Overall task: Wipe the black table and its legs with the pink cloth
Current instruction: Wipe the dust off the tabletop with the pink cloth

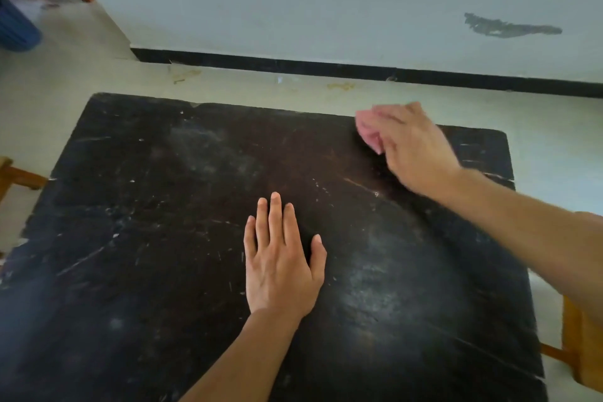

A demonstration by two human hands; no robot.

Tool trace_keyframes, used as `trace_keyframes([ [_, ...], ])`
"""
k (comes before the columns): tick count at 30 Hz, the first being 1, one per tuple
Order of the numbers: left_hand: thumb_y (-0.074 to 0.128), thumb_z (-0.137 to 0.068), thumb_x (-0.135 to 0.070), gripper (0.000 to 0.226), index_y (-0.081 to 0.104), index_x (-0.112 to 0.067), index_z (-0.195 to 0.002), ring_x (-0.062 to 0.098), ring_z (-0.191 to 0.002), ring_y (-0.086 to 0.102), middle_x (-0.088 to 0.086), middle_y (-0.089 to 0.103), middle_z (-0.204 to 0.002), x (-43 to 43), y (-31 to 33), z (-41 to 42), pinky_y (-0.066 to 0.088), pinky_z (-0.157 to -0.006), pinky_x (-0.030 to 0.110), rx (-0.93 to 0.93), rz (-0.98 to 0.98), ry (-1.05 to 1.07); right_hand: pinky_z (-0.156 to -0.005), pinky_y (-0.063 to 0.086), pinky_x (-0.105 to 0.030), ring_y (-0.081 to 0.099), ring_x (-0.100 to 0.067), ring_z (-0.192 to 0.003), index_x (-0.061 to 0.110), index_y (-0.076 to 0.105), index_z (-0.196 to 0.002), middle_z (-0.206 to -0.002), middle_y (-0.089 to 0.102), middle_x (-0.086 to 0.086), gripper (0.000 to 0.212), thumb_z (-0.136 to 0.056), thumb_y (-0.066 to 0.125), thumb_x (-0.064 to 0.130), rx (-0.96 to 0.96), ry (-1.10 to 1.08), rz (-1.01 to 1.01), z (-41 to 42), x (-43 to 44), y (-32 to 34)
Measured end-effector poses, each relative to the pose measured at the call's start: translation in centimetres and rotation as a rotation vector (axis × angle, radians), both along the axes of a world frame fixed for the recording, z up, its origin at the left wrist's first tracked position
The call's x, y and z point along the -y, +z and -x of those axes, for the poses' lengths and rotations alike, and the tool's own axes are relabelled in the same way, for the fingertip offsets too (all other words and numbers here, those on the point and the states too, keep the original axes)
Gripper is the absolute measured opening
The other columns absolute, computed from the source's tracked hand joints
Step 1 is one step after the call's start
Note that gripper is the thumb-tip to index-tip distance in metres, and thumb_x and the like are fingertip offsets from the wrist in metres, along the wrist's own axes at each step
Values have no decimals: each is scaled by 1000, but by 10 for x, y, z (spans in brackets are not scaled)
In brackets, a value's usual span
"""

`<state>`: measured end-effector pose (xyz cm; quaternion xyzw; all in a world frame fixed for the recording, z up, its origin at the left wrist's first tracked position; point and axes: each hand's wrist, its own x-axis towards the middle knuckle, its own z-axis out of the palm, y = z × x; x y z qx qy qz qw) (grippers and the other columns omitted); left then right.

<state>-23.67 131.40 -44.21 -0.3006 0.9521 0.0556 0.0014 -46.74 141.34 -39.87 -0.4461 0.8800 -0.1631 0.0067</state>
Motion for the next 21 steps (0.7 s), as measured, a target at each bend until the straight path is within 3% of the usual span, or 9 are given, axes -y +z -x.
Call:
trace_keyframes([
  [2,31,-93,-49,65,44,-5,-139,29,-143,25,14,34,-152,-1,0,1,21,-115,45,12,0,6,-92,49,-41,53,-25,-102,13,66,-100,-121,63,-1,28,-94,40,6,25,203,1,-49,-22,-8],
  [4,32,-93,-49,64,43,-6,-139,29,-143,26,14,34,-152,-1,0,1,22,-115,45,9,7,4,-91,49,-39,58,-27,-104,13,67,-122,-131,61,-3,34,-97,45,9,-40,325,30,-71,-43,-18],
  [6,31,-93,-48,64,42,-5,-139,29,-144,25,14,33,-152,0,-1,2,23,-115,46,-1,-6,4,-92,48,-41,61,-25,-112,14,70,-119,-131,62,-1,35,-93,49,1,-138,361,84,-53,-61,-23],
  [10,29,-94,-49,65,40,-6,-141,29,-145,21,14,31,-154,0,0,0,20,-116,45,4,-11,7,-83,49,-45,51,-32,-106,27,72,-96,-118,67,-4,33,-94,51,2,-106,-266,-220,46,-97,-4],
  [12,27,-93,-49,66,40,-5,-141,29,-145,21,14,31,-154,1,1,0,18,-116,45,6,-16,8,-79,46,-44,50,-37,-98,23,55,-70,-92,62,-8,30,-87,51,-2,-12,-514,-285,75,-107,14],
  [13,26,-93,-49,67,39,-5,-141,29,-145,21,14,30,-154,2,1,0,17,-116,44,5,-23,9,-81,45,-44,51,-39,-99,21,52,-70,-93,61,-9,27,-86,51,-2,-26,-549,-267,73,-103,20],
  [16,25,-94,-49,67,35,-5,-143,29,-146,17,14,26,-156,1,4,1,13,-117,44,2,-54,10,-90,42,-43,45,-32,-114,22,58,-92,-124,58,-4,24,-89,46,2,-43,-477,-138,16,-84,12],
  [18,28,-97,-47,64,30,-6,-146,28,-147,10,13,19,-158,0,7,2,8,-119,44,22,-92,7,-100,38,-48,39,-30,-126,25,61,-120,-142,50,0,39,-92,45,3,-11,-436,-173,-34,-85,-5],
  [21,30,-96,-48,66,25,-8,-148,28,-148,6,12,14,-159,0,9,2,6,-119,44,45,-101,-6,-108,34,-50,33,-30,-132,24,54,-137,-149,44,0,50,-92,53,1,2,-600,-117,-84,-121,-27],
])
